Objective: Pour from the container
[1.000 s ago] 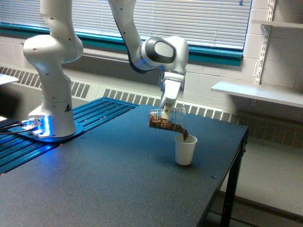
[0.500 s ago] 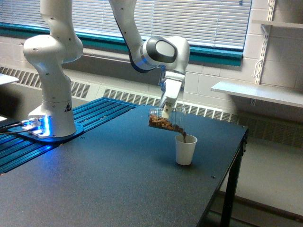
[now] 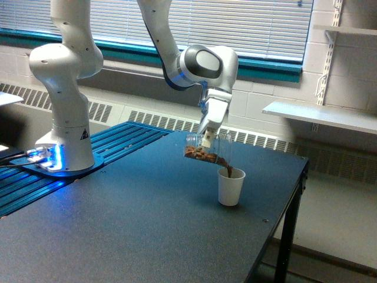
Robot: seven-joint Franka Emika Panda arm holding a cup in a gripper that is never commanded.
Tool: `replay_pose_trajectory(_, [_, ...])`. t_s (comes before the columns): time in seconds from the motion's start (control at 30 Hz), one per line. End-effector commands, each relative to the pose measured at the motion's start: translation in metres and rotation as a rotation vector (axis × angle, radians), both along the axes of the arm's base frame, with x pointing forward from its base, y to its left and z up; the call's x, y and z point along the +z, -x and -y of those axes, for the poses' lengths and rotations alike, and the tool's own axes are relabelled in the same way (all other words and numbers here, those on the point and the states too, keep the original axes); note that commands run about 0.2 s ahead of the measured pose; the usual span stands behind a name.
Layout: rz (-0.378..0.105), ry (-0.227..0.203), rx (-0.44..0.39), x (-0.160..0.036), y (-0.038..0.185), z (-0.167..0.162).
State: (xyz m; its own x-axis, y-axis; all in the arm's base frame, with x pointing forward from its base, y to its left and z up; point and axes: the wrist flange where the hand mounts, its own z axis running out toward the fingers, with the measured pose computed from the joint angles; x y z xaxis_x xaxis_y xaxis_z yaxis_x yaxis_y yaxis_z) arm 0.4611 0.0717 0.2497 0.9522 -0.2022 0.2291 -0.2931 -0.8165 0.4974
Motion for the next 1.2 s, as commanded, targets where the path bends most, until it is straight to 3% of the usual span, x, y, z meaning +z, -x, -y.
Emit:
replay_pose_trajectory(0.03, [-0.018, 0.009, 0.026, 0.0031, -0.0037, -0.0052])
replay_pose_trajectory(1.2, [-0.128, 0.026, 0.044, 0.0072, -0.0120, -0.0084])
